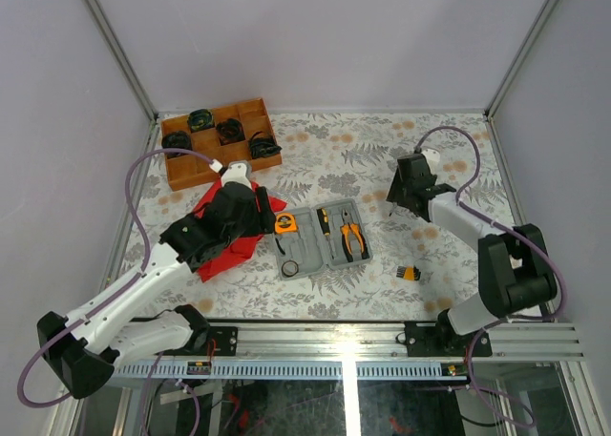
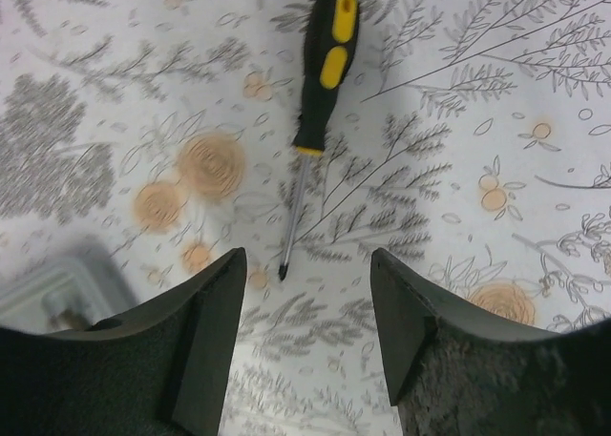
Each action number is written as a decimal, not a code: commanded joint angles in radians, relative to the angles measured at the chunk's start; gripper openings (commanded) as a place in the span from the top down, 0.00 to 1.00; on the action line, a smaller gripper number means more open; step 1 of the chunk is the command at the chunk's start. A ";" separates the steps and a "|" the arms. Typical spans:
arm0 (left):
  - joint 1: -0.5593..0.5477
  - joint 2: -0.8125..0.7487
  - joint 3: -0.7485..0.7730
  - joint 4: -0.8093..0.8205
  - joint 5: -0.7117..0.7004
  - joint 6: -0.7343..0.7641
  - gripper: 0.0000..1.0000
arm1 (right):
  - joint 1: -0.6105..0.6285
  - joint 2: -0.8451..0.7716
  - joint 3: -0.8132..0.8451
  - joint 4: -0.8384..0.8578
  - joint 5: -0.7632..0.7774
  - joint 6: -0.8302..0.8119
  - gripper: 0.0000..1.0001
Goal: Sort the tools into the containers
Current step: Place the screwdriver in the storage box, then pick up the screwdriver from the center of the board.
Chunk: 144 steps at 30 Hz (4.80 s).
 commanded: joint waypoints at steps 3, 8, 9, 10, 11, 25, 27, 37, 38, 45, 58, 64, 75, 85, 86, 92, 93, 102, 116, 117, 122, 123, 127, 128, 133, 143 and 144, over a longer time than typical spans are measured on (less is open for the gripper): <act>-0.003 -0.006 -0.019 -0.055 -0.016 0.101 0.39 | -0.073 0.134 0.100 0.091 -0.026 0.048 0.41; -0.001 0.006 -0.025 -0.052 -0.023 0.100 0.39 | -0.077 0.241 0.192 0.067 -0.019 0.038 0.43; -0.001 0.003 -0.025 -0.053 -0.024 0.099 0.39 | -0.080 0.254 0.201 0.066 -0.016 0.037 0.44; -0.001 0.002 -0.026 -0.052 -0.023 0.098 0.39 | -0.082 0.268 0.213 0.064 -0.018 0.036 0.44; 0.000 -0.001 -0.027 -0.051 -0.025 0.098 0.39 | -0.085 0.282 0.225 0.063 -0.020 0.034 0.44; -0.001 -0.009 -0.030 -0.050 -0.030 0.098 0.39 | -0.097 0.421 0.355 -0.029 -0.003 -0.008 0.52; -0.001 -0.010 -0.030 -0.050 -0.032 0.096 0.39 | -0.098 0.434 0.362 -0.037 -0.007 -0.011 0.52; -0.001 -0.012 -0.030 -0.050 -0.030 0.097 0.39 | -0.104 0.486 0.366 -0.060 -0.032 -0.014 0.56; 0.000 -0.013 -0.030 -0.049 -0.030 0.097 0.39 | -0.104 0.488 0.363 -0.059 -0.037 -0.015 0.57; 0.000 -0.007 -0.029 -0.049 -0.030 0.097 0.39 | -0.107 0.461 0.337 -0.053 -0.079 -0.028 0.72; -0.001 -0.066 -0.038 -0.030 -0.017 0.099 0.40 | -0.107 0.132 0.214 -0.010 -0.137 -0.157 1.00; 0.001 -0.070 -0.039 -0.028 -0.007 0.102 0.40 | -0.096 -0.099 0.077 0.151 -0.412 -0.149 0.98; 0.004 -0.136 -0.051 -0.008 0.005 0.102 0.40 | 0.114 -0.397 -0.159 0.533 -0.501 -0.079 1.00; 0.018 -0.225 -0.074 0.039 0.044 0.088 0.39 | 0.371 -0.461 -0.459 0.932 -0.523 -0.220 1.00; 0.018 -0.229 -0.074 0.044 0.058 0.084 0.39 | 0.409 -0.454 -0.475 0.949 -0.517 -0.254 1.00; 0.016 -0.255 -0.097 0.119 0.176 0.052 0.36 | 0.615 -0.401 -0.575 1.083 -0.494 -0.518 1.00; 0.015 -0.251 -0.096 0.120 0.190 0.053 0.36 | 0.648 -0.394 -0.594 1.121 -0.497 -0.588 1.00; -0.026 -0.202 -0.121 0.142 0.312 0.053 0.36 | 0.740 -0.353 -0.552 0.941 -0.609 -1.100 0.99; -0.213 -0.128 -0.192 0.227 0.272 0.014 0.40 | 0.741 -0.373 -0.400 0.469 -0.663 -1.639 1.00; -0.226 -0.120 -0.198 0.228 0.261 0.008 0.40 | 0.741 -0.377 -0.394 0.447 -0.666 -1.659 1.00; -0.275 -0.064 -0.214 0.271 0.266 -0.001 0.41 | 0.740 -0.390 -0.376 0.355 -0.689 -1.724 1.00; -0.283 -0.049 -0.216 0.281 0.270 0.000 0.42 | 0.741 -0.395 -0.376 0.347 -0.696 -1.724 1.00; -0.311 0.011 -0.209 0.298 0.275 0.014 0.44 | 0.741 -0.424 -0.383 0.333 -0.719 -1.729 1.00; -0.314 0.025 -0.206 0.297 0.277 0.016 0.45 | 0.740 -0.430 -0.387 0.333 -0.721 -1.731 1.00; -0.328 0.073 -0.200 0.315 0.292 0.023 0.50 | 0.741 -0.450 -0.378 0.312 -0.719 -1.747 1.00; -0.332 0.088 -0.211 0.347 0.308 0.015 0.69 | 0.740 -0.457 -0.378 0.313 -0.734 -1.744 1.00; -0.331 0.087 -0.215 0.353 0.316 0.013 0.69 | 0.741 -0.453 -0.380 0.321 -0.726 -1.743 1.00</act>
